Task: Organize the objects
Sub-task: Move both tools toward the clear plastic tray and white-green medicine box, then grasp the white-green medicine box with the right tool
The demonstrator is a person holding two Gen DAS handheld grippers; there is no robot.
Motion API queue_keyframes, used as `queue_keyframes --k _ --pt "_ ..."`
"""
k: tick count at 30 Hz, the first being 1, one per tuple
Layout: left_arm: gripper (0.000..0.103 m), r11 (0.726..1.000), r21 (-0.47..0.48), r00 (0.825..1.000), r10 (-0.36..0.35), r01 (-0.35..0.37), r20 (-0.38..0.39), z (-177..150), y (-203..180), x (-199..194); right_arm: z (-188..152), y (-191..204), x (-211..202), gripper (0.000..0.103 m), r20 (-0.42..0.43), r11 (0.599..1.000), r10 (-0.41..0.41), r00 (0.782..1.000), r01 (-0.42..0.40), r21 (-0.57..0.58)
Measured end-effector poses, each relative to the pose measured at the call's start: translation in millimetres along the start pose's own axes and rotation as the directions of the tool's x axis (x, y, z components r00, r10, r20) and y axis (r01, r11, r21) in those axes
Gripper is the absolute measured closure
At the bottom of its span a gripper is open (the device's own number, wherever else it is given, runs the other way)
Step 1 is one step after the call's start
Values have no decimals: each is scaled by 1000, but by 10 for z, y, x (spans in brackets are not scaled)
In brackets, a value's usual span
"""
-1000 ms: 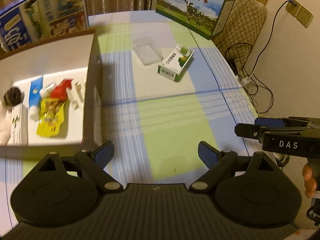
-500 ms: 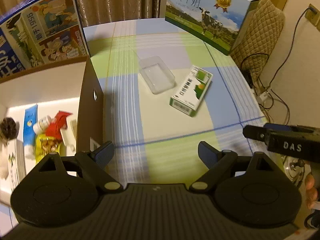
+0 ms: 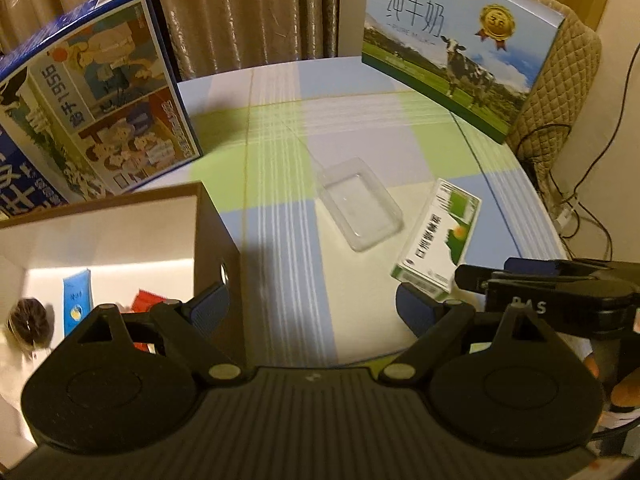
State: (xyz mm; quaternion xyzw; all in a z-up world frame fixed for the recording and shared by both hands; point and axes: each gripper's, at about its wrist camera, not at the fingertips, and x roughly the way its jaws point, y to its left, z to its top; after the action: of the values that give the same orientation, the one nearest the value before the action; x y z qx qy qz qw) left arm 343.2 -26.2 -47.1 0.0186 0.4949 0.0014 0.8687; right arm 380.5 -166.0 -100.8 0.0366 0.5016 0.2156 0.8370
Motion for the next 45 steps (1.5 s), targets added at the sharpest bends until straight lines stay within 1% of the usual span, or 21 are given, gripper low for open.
queue_keyframes --k 7,10,13,15,18,21,22,25,27,29,31,33,35,37,41,43,45 --pt "15 1000 6 1000 22 -22 13 137 69 89 49 98 257 47 14 1000 8 1000 -8 7" --pt "15 1000 11 1000 25 -25 15 190 72 130 57 110 350 47 18 1000 -9 1000 8 20" --pt "15 999 16 999 33 -33 18 227 66 165 81 118 398 47 43 998 -14 999 12 54" --pt "15 999 9 999 33 -33 16 261 78 194 104 132 427 47 54 999 -20 998 18 49" --pt "15 999 2 999 38 -38 18 316 85 227 106 123 433 45 62 999 -22 998 19 37" --pt "15 999 9 999 34 -34 24 367 62 251 101 0 406 42 57 998 -23 998 19 54" --pt "15 999 11 999 32 -32 25 378 54 259 103 -52 388 39 55 998 -32 998 29 60" --pt "15 999 11 999 33 -33 29 409 47 292 150 -179 315 39 54 995 -67 996 63 74" --pt "15 999 2 999 34 -34 25 424 63 322 188 -154 271 39 51 995 -76 996 73 65" --pt "15 999 -3 999 36 -36 21 455 86 352 197 -61 232 39 75 997 -52 996 47 55" --pt "15 999 -7 999 45 -44 25 493 106 361 192 111 261 38 72 999 -37 997 35 23" --pt "15 999 -11 999 38 -38 28 532 134 367 159 305 343 36 61 997 -65 996 67 -33" --pt "15 999 -16 999 30 -29 26 565 154 378 95 459 434 31 64 988 -120 991 125 -87" --pt "15 999 -9 999 33 -32 26 581 147 394 53 512 490 27 79 983 -150 985 158 -95" --pt "15 999 -1 999 39 -39 18 593 112 451 23 387 522 27 63 979 -186 981 191 -77" --pt "15 999 -6 999 34 -34 11 596 105 483 7 243 502 27 60 973 -221 974 224 -61" --pt "15 999 -8 999 31 -31 7 601 92 518 -14 58 470 27 54 973 -228 972 229 -20"
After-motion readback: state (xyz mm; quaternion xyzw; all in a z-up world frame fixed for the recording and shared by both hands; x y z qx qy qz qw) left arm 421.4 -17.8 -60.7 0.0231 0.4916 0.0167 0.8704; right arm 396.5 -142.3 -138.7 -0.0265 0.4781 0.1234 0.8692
